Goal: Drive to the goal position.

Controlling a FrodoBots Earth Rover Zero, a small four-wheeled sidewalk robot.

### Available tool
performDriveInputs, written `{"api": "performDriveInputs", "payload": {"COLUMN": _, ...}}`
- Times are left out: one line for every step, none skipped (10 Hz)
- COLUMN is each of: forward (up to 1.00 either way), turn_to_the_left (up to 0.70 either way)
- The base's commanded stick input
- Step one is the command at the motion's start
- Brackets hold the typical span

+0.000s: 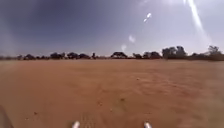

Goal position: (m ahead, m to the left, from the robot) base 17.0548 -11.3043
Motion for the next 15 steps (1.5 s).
{"api": "performDriveInputs", "payload": {"forward": 1.00, "turn_to_the_left": 0.00}}
{"api": "performDriveInputs", "payload": {"forward": 1.00, "turn_to_the_left": 0.00}}
{"api": "performDriveInputs", "payload": {"forward": 1.00, "turn_to_the_left": 0.00}}
{"api": "performDriveInputs", "payload": {"forward": 1.00, "turn_to_the_left": 0.00}}
{"api": "performDriveInputs", "payload": {"forward": 1.00, "turn_to_the_left": 0.00}}
{"api": "performDriveInputs", "payload": {"forward": 1.00, "turn_to_the_left": 0.00}}
{"api": "performDriveInputs", "payload": {"forward": 1.00, "turn_to_the_left": 0.00}}
{"api": "performDriveInputs", "payload": {"forward": 1.00, "turn_to_the_left": 0.00}}
{"api": "performDriveInputs", "payload": {"forward": 0.98, "turn_to_the_left": 0.00}}
{"api": "performDriveInputs", "payload": {"forward": 0.51, "turn_to_the_left": 0.00}}
{"api": "performDriveInputs", "payload": {"forward": 0.03, "turn_to_the_left": 0.00}}
{"api": "performDriveInputs", "payload": {"forward": 0.00, "turn_to_the_left": 0.00}}
{"api": "performDriveInputs", "payload": {"forward": 0.00, "turn_to_the_left": 0.00}}
{"api": "performDriveInputs", "payload": {"forward": 0.00, "turn_to_the_left": 0.00}}
{"api": "performDriveInputs", "payload": {"forward": 0.00, "turn_to_the_left": 0.00}}
